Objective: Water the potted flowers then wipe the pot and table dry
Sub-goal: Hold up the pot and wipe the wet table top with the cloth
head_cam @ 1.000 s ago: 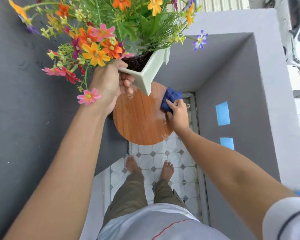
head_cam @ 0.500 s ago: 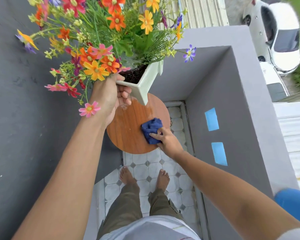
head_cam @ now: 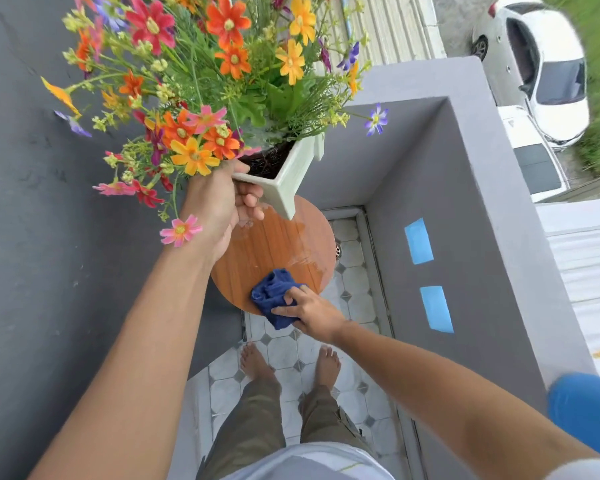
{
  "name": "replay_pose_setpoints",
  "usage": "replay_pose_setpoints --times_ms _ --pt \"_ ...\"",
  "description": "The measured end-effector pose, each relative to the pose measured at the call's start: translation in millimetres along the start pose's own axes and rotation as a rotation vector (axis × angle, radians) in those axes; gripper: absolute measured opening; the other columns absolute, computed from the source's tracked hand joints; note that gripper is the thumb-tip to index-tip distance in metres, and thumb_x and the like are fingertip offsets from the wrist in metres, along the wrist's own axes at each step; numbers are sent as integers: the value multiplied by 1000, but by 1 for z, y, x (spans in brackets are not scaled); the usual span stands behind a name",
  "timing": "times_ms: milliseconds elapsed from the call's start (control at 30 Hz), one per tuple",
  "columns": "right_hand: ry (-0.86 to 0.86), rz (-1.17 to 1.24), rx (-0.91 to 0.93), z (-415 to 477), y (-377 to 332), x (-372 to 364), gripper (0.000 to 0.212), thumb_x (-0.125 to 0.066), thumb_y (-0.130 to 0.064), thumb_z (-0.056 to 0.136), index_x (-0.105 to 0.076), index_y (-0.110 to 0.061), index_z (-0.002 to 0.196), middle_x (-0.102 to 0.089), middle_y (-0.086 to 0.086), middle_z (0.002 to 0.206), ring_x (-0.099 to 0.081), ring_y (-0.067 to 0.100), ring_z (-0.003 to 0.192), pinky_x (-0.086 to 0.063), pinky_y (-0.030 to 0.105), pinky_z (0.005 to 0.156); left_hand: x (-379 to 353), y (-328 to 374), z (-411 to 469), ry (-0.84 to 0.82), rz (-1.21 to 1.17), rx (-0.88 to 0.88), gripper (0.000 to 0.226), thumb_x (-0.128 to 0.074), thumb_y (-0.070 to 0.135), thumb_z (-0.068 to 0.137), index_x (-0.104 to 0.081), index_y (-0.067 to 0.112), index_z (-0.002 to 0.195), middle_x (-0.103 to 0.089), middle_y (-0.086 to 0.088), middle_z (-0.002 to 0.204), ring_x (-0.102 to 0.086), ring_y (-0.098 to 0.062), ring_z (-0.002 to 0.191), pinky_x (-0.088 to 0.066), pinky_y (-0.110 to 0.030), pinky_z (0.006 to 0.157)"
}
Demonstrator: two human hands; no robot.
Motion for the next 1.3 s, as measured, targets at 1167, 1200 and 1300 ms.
replay_pose_setpoints --times_ms 1167,1200,1300 --pt "298 -21 -352 55 33 35 50 -69 -2 79 -69 -15 128 -56 13 109 -54 34 98 -55 43 75 2 -15 22 90 -10 49 20 -43 4 97 -54 5 81 -53 -12 57 -44 -13 40 -44 -24 37" --pt "210 -30 -220 53 23 23 48 -70 -4 81 -69 -16 127 -56 13 109 -54 33 97 -55 43 73 1 -16 23 95 -17 53 20 -43 4 97 -54 5 80 -53 -11 55 -44 -13 39 -44 -24 37" --pt "-59 -40 156 45 -9 -8 48 -72 -6 83 -68 -20 128 -56 11 113 -48 30 102 -55 40 65 0 -19 23 98 -40 62 21 -44 3 96 -55 5 78 -54 -9 50 -44 -14 39 -44 -25 37"
Point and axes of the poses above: each hand's wrist, its own z-axis towards the middle knuckle, its own x-axis out of the back of the hand, y = z × x, the point moved 1 cm from there along z, towards the middle knuckle
